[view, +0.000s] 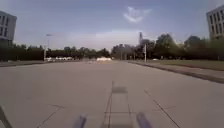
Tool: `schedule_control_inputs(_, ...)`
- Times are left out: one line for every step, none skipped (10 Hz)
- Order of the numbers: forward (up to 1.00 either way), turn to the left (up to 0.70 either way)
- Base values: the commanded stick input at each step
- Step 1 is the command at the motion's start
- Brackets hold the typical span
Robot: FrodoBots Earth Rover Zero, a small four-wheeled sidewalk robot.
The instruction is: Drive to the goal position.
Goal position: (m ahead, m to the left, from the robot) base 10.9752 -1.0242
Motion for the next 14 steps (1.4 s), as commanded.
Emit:
schedule_control_inputs(1.0, 0.0)
schedule_control_inputs(1.0, 0.0)
schedule_control_inputs(1.0, 0.0)
schedule_control_inputs(1.0, 0.0)
schedule_control_inputs(1.0, 0.0)
schedule_control_inputs(1.0, 0.0)
schedule_control_inputs(1.0, 0.0)
schedule_control_inputs(1.0, 0.0)
schedule_control_inputs(1.0, 0.0)
schedule_control_inputs(1.0, 0.0)
schedule_control_inputs(1.0, 0.0)
schedule_control_inputs(1.0, 0.0)
schedule_control_inputs(1.0, 0.0)
schedule_control_inputs(1.0, 0.0)
